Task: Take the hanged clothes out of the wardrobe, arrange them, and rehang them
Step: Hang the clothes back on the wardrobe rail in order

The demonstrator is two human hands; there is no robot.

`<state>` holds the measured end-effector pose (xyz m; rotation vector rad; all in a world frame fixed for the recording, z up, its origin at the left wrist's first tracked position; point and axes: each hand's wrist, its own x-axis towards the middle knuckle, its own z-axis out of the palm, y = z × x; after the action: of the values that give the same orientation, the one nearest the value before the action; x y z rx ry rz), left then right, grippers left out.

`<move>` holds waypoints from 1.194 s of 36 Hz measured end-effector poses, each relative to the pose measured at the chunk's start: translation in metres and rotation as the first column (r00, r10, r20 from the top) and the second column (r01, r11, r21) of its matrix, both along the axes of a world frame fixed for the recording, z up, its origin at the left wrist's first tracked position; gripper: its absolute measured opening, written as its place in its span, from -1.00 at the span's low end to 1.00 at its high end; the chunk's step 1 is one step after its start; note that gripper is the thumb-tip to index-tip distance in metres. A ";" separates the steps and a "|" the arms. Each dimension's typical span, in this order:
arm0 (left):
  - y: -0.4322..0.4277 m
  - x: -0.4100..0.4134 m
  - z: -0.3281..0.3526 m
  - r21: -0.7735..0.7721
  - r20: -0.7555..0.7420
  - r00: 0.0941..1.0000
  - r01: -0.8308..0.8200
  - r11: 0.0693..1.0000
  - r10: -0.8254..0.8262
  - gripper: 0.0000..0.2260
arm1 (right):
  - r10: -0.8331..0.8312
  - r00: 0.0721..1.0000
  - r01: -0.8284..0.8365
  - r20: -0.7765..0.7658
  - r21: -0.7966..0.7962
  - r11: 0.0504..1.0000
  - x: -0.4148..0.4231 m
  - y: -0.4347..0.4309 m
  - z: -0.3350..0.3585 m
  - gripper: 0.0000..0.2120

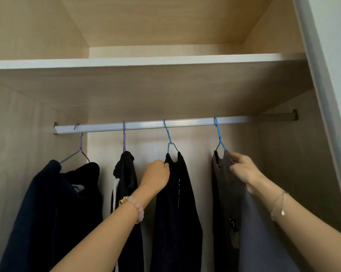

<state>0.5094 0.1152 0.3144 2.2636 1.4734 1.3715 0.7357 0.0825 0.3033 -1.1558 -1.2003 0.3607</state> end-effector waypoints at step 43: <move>0.002 -0.094 0.029 -0.125 0.029 0.976 -0.213 0.969 0.218 -0.71 | -0.125 0.992 0.126 0.011 -0.093 0.988 0.011 -0.019 -0.003 -0.60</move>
<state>0.4150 0.1168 0.3437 2.0392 1.7801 1.3329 0.7468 0.0637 0.3002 -1.3069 -1.1185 0.3211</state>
